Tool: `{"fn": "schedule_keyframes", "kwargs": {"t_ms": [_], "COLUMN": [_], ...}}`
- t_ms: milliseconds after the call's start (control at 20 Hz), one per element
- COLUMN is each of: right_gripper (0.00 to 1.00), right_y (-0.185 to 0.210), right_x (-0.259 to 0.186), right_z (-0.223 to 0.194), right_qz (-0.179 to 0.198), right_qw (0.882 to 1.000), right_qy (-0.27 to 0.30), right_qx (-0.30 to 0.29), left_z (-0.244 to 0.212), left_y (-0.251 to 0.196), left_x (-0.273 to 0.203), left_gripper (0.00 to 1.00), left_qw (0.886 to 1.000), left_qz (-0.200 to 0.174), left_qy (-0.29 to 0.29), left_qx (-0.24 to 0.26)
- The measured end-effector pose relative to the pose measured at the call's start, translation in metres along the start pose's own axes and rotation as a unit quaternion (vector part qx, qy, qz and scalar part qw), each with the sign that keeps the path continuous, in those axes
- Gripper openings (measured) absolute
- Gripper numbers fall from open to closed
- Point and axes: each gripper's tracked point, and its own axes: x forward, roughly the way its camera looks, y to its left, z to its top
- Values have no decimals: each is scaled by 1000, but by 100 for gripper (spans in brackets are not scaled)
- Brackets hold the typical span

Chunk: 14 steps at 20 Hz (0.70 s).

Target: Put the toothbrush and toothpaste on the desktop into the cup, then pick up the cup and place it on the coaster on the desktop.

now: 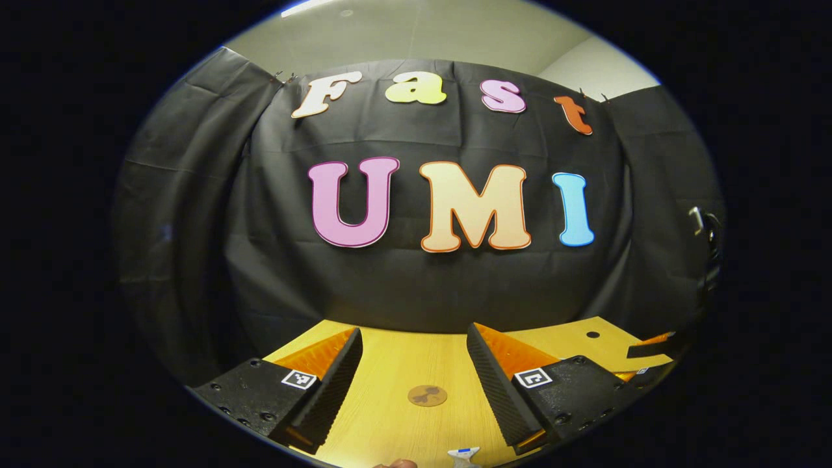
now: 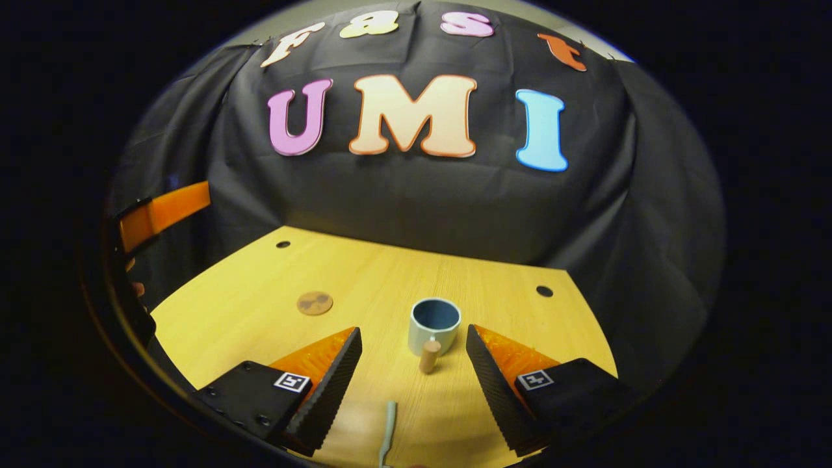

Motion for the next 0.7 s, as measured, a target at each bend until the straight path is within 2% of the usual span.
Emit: {"fn": "schedule_keyframes", "kwargs": {"t_ms": [200,400,700], "right_gripper": [100,100,100], "right_y": [-1,10,19], "right_x": [13,14,23], "right_z": [-48,-107,-161], "right_qz": [4,25,31], "right_qw": [997,984,962], "right_qy": [71,175,269], "right_qx": [-24,-34,-21], "left_z": [-7,-19,-28], "left_y": [10,13,17], "left_x": [-5,-8,-10], "left_gripper": [94,94,94], "left_qw": [1000,999,999], "left_qz": [14,21,21], "left_qy": [6,24,35], "left_qx": [7,-2,0]}}
